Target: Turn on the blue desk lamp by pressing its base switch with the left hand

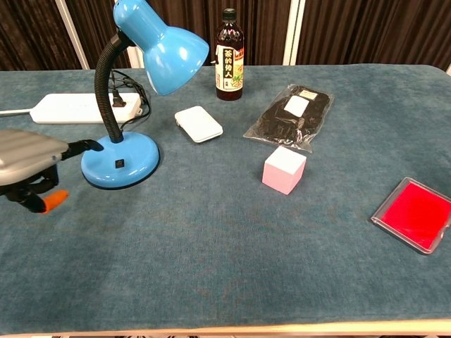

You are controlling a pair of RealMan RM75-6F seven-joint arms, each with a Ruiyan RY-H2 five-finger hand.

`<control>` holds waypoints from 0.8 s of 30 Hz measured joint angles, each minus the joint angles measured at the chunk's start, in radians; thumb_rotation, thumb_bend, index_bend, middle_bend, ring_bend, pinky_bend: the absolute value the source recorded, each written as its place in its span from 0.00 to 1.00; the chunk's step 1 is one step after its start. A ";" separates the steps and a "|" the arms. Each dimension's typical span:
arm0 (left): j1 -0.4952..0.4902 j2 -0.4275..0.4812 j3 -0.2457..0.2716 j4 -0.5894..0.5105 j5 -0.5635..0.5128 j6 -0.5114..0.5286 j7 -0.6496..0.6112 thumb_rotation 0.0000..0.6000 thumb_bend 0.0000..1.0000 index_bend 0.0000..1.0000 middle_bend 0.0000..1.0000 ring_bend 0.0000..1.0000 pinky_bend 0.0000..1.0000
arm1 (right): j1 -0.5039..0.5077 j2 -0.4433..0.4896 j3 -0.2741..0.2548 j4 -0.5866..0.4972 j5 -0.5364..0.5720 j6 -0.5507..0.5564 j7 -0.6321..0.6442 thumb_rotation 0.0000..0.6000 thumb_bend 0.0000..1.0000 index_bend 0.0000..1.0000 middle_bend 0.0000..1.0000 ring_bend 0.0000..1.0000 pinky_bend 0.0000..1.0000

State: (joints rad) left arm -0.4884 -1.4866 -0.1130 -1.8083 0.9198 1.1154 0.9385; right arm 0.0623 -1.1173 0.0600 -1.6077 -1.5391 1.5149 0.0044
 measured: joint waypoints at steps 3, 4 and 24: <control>-0.023 -0.018 -0.004 0.006 -0.032 0.004 0.016 1.00 0.50 0.00 0.91 0.91 0.89 | 0.000 0.000 0.000 0.000 -0.001 0.001 -0.001 1.00 0.25 0.00 0.00 0.00 0.00; -0.031 -0.024 -0.005 0.011 -0.042 0.006 0.021 1.00 0.50 0.00 0.91 0.91 0.89 | 0.000 0.000 0.000 0.000 -0.001 0.001 -0.001 1.00 0.25 0.00 0.00 0.00 0.00; -0.101 -0.064 0.019 0.065 -0.138 0.023 0.016 1.00 0.50 0.00 0.91 0.91 0.89 | 0.001 -0.001 -0.001 -0.002 -0.003 0.002 -0.005 1.00 0.25 0.00 0.00 0.00 0.00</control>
State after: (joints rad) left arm -0.5899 -1.5502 -0.0936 -1.7437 0.7822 1.1384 0.9548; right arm 0.0630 -1.1187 0.0589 -1.6092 -1.5425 1.5165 -0.0005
